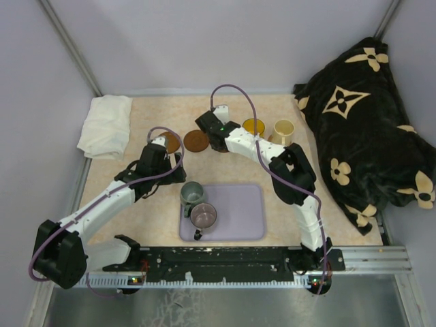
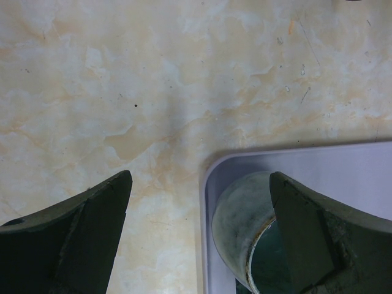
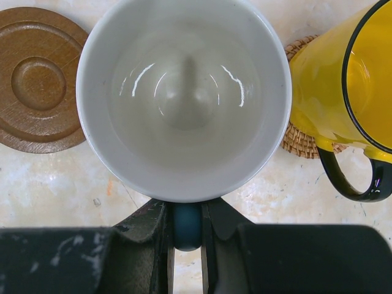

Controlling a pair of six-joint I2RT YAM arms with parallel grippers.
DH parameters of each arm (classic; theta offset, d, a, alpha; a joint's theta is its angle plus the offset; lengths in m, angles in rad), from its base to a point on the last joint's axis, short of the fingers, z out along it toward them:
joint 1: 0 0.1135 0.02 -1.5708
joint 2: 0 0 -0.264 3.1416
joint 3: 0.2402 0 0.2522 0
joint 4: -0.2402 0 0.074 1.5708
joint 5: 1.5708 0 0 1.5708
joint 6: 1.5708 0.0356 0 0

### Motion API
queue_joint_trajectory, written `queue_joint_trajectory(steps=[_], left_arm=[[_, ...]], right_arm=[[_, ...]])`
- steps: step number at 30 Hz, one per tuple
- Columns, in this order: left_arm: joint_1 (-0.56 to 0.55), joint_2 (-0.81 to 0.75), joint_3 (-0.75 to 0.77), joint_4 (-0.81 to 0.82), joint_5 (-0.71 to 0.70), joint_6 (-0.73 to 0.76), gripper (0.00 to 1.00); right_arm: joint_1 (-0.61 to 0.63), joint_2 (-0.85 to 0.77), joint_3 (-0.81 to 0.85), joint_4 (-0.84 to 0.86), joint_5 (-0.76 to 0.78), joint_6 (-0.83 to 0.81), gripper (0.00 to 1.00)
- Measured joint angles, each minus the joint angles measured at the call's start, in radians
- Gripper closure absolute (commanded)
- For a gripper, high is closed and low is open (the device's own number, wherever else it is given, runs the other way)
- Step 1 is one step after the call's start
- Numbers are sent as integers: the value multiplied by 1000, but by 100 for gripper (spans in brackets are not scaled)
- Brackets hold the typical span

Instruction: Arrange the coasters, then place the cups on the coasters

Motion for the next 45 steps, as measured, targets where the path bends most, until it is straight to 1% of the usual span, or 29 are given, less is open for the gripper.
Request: queue_joint_trajectory(steps=[2,5,8,22,34,40,42,45], left_arm=[[0,0,0,0,0,0,1],[0,0,0,0,0,0,1],[0,2,0,0,0,0,1],[0,5,0,0,0,0,1],[0,5,0,0,-1,0,1],[0,5,0,0,0,0,1],[0,5,0,0,0,0,1],[0,5,0,0,-1,0,1]], right_arm=[[0,0,0,0,0,0,100],[0,0,0,0,0,0,91],[0,0,0,0,0,0,87],[-2,0,-11,45,2,4,54],[-3,0,-40,67,10,3,50],[-3,-2,-54,69,10,8,37],[-3,-5,-61,69,11,11,35],[-3,-9,-68,68,14,11,25]])
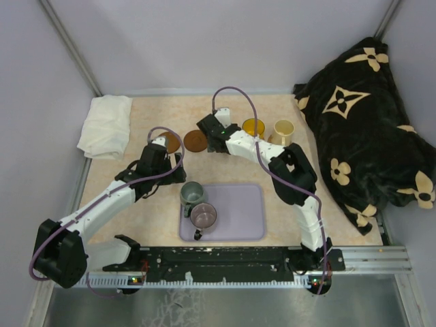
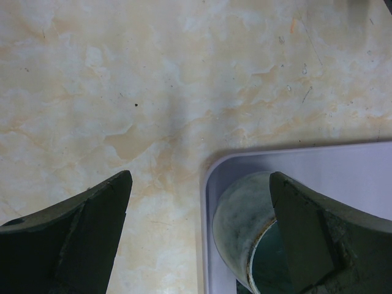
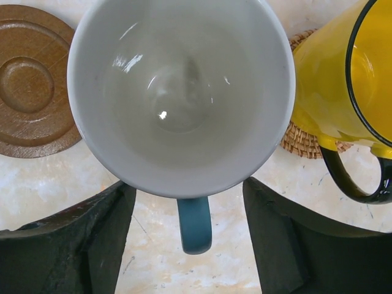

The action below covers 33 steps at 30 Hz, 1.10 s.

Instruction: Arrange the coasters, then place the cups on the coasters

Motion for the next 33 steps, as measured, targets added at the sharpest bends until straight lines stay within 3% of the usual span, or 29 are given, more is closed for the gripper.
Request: queue_joint_trajectory(steps=[5,20,26,33], left_arm=[[0,0,0,0,0,0,1],[0,-39,0,-4,-29,-21,0],[0,-155,-11,2,-42,-45,0],[0,-249,-24,12,-55,-67,0]], right_arm=[[1,-18,-13,4,6,-1,17],[52,-230,-129,26,76,-14,11],[67,-421,-272,55,135,-20,2],[23,-760,-534,232,111,-12,1]])
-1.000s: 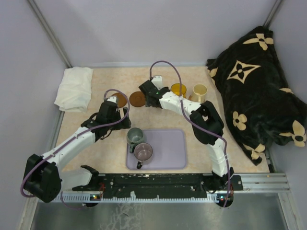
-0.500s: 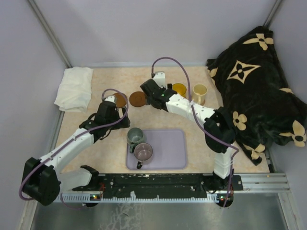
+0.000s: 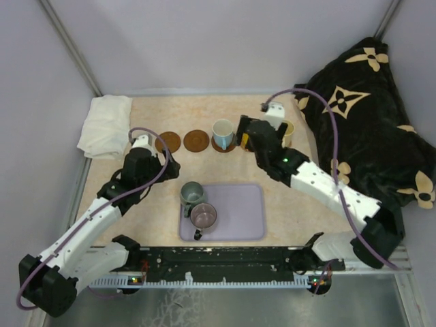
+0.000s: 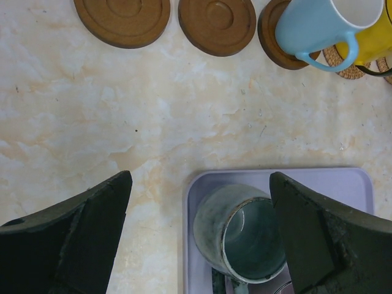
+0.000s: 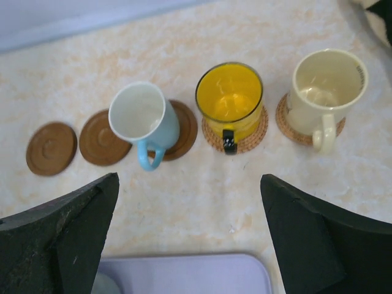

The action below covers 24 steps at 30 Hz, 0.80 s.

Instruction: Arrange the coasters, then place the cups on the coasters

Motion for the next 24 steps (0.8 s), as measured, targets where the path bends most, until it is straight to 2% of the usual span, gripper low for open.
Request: queue_joint_trajectory(steps=[4,6,12,16,19,24], left_arm=[[0,-10,-11,-15,2,-13,0],[-4,-18,-21,-32,3,-27,0],[-76,-55,-40,-123,-23,-85,1],[-149,-96,-43,-199,-50,-145,7],[-194,-121,-43,-260,-61,-191,15],[-264,-96,-26,-352,-62,-237,18]], right_arm=[[-65,-187,-188,144,-29,12,1],[-68,-231,-228,165,-36,3,1],[-68,-216,-229,161,-51,-27,1],[-68,-196,-230,138,-56,-32,1],[-68,-195,-230,135,-57,-32,1],[-68,-180,-230,135,-60,-30,1]])
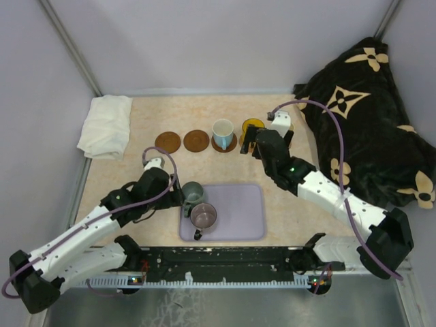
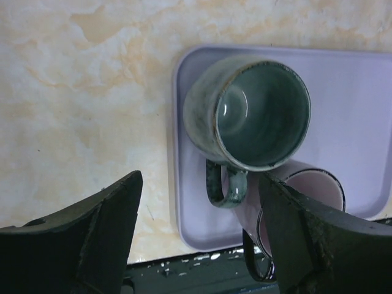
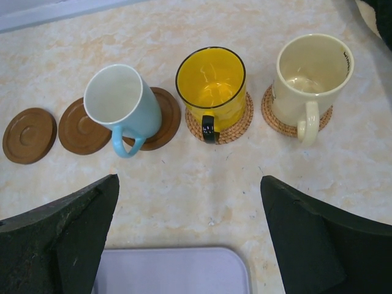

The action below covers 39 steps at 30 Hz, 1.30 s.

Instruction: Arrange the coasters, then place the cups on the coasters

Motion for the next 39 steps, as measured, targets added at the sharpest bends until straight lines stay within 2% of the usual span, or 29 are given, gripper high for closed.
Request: queue_joint_trajectory(steps=[9,19,22,35,39], left_arm=[[-114,121,68,-58,-44,-32,30],[-153,203,77,-60,-40,-32,35],[-160,216,78,-57,-39,-30,36],[-187,299,78,-43,-18,-29,40],[-193,342,78,-34,-18,-29,44]], right_arm=[[0,34,0,-16,-13,13,2],[0,34,-2,-17,-26,26,19],[0,33,-12,-14,-27,31,21],[0,26,-27,-23,-28,43,21],[0,22,-27,-23,-27,43,21]])
